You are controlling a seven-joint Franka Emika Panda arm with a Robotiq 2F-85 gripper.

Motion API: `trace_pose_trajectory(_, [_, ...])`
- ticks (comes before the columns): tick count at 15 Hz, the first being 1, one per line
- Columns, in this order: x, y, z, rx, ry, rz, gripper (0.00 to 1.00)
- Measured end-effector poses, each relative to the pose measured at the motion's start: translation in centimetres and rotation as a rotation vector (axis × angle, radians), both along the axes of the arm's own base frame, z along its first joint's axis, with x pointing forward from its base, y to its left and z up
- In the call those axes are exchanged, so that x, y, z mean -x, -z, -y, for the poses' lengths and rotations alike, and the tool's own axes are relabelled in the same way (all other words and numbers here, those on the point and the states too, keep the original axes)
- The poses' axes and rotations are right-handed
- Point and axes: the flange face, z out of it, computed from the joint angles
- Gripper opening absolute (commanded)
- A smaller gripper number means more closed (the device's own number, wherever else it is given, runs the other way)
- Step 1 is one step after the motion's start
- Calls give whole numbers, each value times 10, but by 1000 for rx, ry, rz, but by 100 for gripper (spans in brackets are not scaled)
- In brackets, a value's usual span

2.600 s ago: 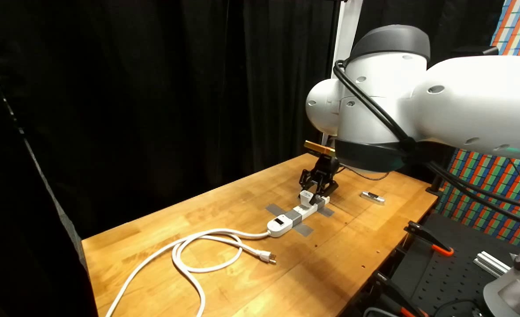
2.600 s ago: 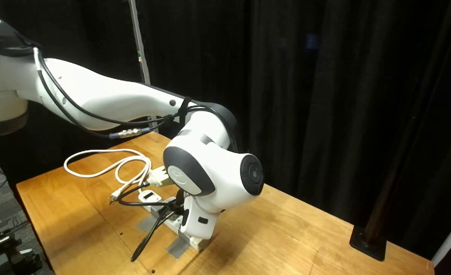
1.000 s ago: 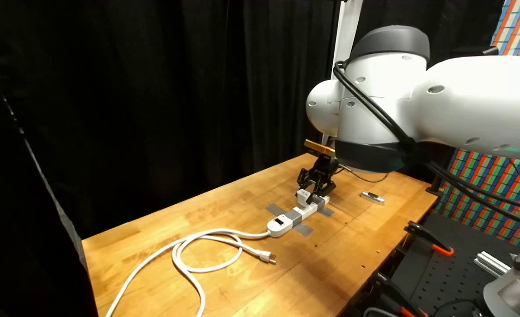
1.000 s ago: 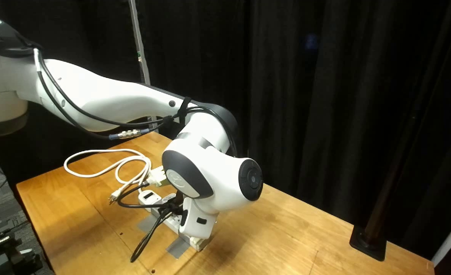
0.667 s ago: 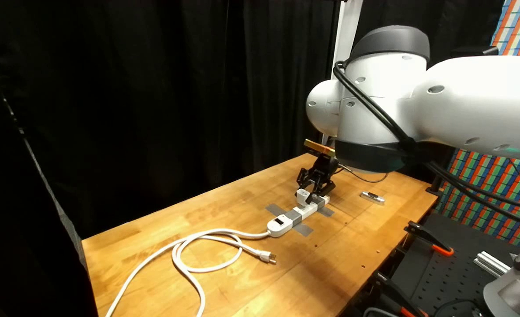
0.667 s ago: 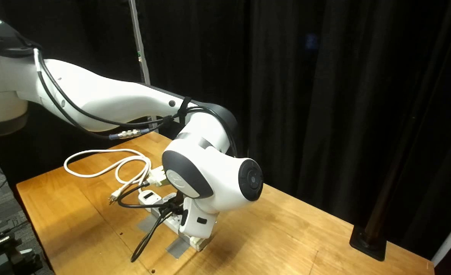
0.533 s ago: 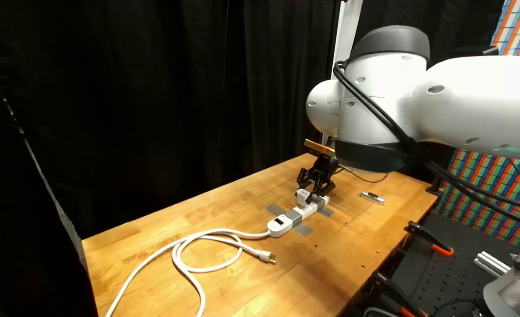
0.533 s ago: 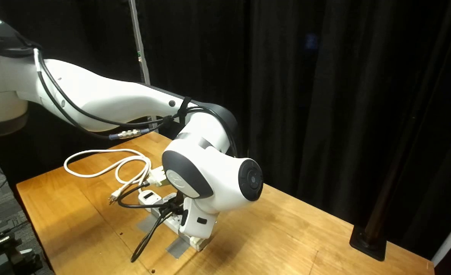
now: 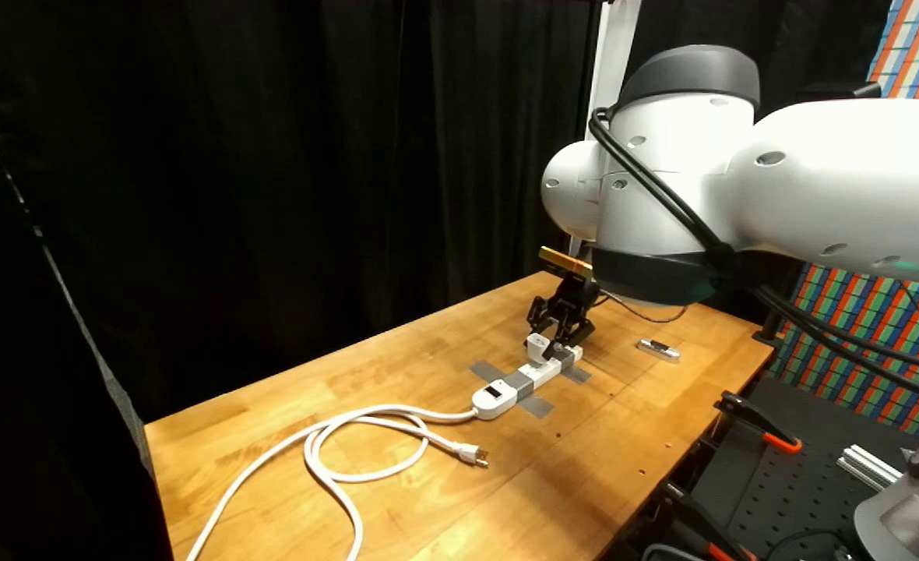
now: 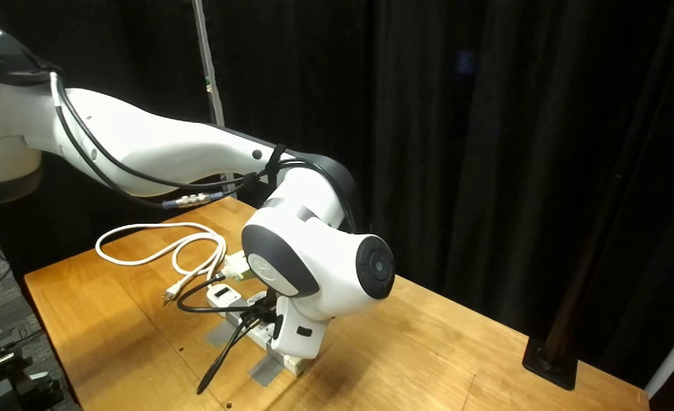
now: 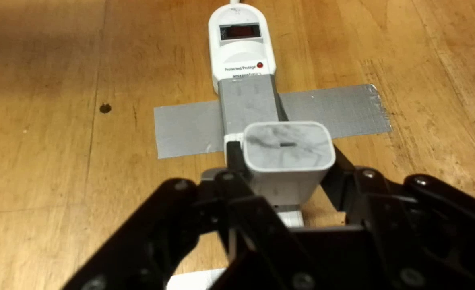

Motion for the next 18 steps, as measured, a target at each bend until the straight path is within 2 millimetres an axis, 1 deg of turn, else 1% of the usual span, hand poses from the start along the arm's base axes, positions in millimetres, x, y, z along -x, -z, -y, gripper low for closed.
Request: trace_pose_trajectory(18, [0, -1, 2, 13, 3, -1, 23])
